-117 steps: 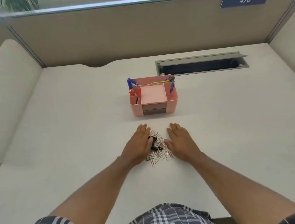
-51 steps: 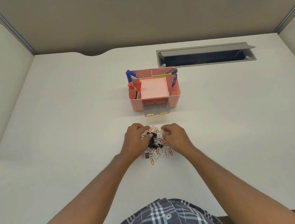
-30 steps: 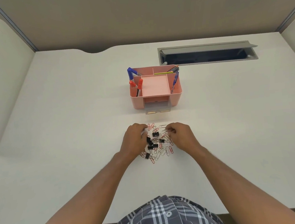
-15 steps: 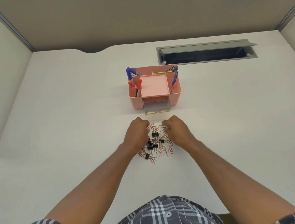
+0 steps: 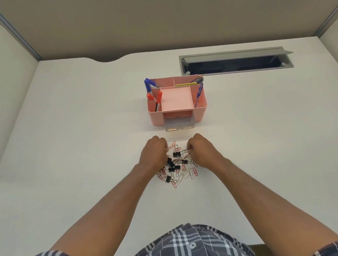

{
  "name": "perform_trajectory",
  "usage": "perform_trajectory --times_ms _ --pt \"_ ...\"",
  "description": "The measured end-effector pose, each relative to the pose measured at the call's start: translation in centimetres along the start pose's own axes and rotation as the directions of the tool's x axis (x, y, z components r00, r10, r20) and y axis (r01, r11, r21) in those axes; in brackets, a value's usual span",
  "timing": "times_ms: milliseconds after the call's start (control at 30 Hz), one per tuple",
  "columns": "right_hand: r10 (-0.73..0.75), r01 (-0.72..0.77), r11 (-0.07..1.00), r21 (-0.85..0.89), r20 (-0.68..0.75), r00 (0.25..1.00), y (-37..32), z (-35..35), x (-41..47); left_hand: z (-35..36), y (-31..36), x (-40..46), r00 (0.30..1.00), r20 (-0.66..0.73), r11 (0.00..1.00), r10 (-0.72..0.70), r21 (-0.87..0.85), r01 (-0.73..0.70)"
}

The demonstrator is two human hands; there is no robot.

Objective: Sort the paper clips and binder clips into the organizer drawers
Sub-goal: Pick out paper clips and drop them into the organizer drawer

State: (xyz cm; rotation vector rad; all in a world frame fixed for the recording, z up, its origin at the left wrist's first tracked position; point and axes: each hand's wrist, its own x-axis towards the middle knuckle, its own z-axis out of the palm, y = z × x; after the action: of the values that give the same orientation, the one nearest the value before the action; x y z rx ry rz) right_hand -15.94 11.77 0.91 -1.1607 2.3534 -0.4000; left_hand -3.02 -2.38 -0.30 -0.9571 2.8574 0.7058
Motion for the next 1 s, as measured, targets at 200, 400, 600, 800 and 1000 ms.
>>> perform_trajectory --times_ms 200,400,600,800,1000 --pt "-0.032 0.032 1.0 0.001 0.01 0.999 -0.2 -0.5 -0.3 -0.1 -0.1 0.0 1.0 0.018 1.0 0.018 -0.009 -0.017" --pt "-0.025 0.026 0.992 0.12 -0.01 1.0 0.5 -0.6 -0.9 -0.3 -0.3 -0.5 0.999 0.036 0.999 0.04 -0.031 -0.038" --pt "0.01 0.004 0.97 0.245 -0.057 0.998 0.8 -1.0 -1.1 -0.5 -0.6 -0.7 0.993 0.006 0.965 -0.119 -0.235 0.117" --pt "0.001 0.04 0.958 0.283 -0.143 0.99 0.5 -1.6 -1.5 -1.8 0.5 -1.6 0.982 -0.176 0.908 -0.069 -0.418 -0.011" --pt "-0.09 0.254 0.918 0.305 -0.464 0.881 -2.3 -5.0 -0.9 -4.8 3.0 -0.7 0.887 -0.451 0.892 0.099 -0.355 -0.281"
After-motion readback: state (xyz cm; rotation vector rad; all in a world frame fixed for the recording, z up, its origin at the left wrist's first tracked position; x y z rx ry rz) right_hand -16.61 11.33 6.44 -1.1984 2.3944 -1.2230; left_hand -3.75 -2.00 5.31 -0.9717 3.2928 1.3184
